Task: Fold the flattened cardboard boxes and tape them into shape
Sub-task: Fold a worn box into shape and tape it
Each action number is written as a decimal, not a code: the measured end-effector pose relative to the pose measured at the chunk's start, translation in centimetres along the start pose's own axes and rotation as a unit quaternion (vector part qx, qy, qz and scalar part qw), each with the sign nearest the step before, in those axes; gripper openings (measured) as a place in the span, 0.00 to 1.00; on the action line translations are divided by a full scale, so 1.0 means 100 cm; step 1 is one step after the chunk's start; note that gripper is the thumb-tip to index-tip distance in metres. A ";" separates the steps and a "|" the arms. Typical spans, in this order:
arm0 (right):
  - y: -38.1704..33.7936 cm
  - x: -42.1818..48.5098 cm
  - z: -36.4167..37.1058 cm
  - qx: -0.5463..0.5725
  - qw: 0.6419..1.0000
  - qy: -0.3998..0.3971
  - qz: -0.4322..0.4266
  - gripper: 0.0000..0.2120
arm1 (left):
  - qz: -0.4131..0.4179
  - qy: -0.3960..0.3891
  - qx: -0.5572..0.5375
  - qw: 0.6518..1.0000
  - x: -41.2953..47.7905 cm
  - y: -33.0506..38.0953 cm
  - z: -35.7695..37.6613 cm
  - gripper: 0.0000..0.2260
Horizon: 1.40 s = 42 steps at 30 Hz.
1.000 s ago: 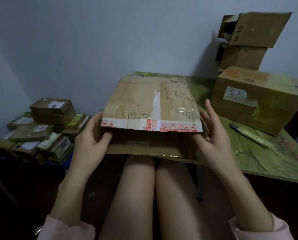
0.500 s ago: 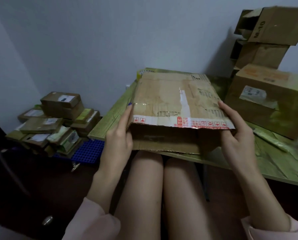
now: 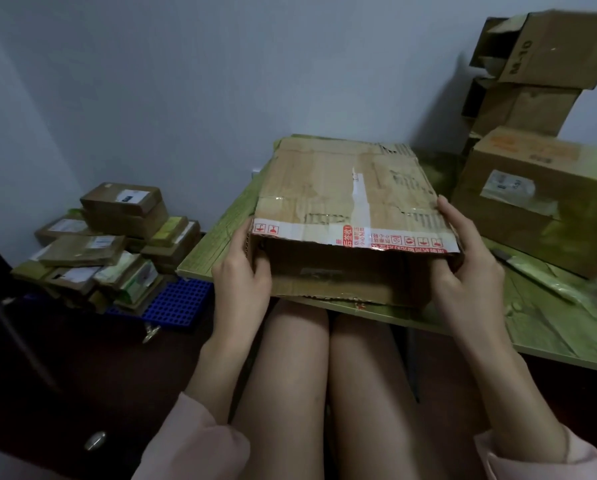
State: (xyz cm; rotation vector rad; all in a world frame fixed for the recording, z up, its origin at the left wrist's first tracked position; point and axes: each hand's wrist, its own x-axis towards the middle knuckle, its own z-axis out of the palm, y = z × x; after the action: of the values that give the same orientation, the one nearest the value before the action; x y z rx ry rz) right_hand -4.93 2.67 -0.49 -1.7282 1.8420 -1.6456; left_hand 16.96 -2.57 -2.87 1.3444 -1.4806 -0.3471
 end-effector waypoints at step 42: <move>-0.007 0.031 -0.021 0.083 0.991 -0.102 0.038 0.14 | -0.053 -0.095 0.017 0.994 -0.025 -0.016 0.001 0.29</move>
State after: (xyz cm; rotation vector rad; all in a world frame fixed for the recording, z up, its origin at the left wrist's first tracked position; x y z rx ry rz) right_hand -6.99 1.68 2.51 -1.6668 1.6114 -1.4843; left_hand 17.27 -1.01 -5.33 1.4534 -1.5796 -0.5321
